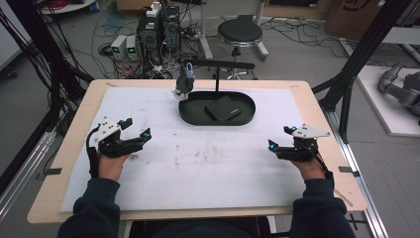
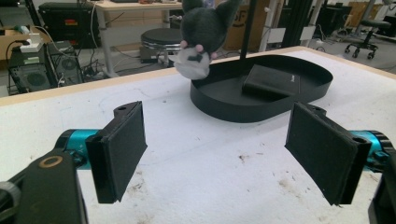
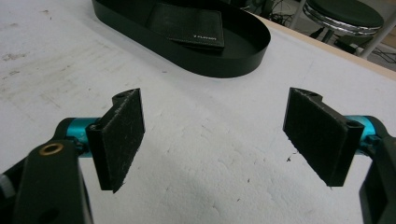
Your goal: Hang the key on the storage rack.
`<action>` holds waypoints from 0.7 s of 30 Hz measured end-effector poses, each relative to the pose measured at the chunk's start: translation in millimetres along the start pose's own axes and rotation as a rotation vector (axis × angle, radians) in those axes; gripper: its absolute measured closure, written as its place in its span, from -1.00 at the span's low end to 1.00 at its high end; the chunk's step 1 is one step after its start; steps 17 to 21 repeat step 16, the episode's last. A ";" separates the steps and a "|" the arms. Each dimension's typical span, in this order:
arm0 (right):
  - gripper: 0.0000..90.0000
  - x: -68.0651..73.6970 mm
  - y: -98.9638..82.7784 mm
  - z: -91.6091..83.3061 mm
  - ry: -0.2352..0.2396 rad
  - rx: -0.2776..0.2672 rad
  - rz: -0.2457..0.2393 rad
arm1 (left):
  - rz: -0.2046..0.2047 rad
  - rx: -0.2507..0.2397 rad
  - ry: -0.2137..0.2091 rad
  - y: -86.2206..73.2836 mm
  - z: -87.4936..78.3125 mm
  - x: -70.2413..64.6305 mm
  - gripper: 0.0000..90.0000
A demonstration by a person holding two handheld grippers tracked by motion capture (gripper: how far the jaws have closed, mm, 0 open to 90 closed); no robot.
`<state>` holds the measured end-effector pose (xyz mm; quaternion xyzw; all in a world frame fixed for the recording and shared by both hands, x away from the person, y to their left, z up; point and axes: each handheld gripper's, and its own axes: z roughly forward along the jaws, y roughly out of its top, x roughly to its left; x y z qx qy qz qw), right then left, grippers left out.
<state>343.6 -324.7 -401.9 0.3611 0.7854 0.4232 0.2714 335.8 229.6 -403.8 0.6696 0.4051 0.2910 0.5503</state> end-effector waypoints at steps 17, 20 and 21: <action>-0.53 -1.2 -0.6 1.0 -0.003 0.003 0.006 | -0.040 -0.013 0.016 -2.7 -2.9 10.9 -0.53; -0.53 -1.2 -0.6 1.0 -0.003 0.003 0.006 | -0.040 -0.013 0.016 -2.7 -2.9 10.9 -0.53; -0.53 -1.2 -0.6 1.0 -0.003 0.003 0.006 | -0.040 -0.013 0.016 -2.7 -2.9 10.9 -0.53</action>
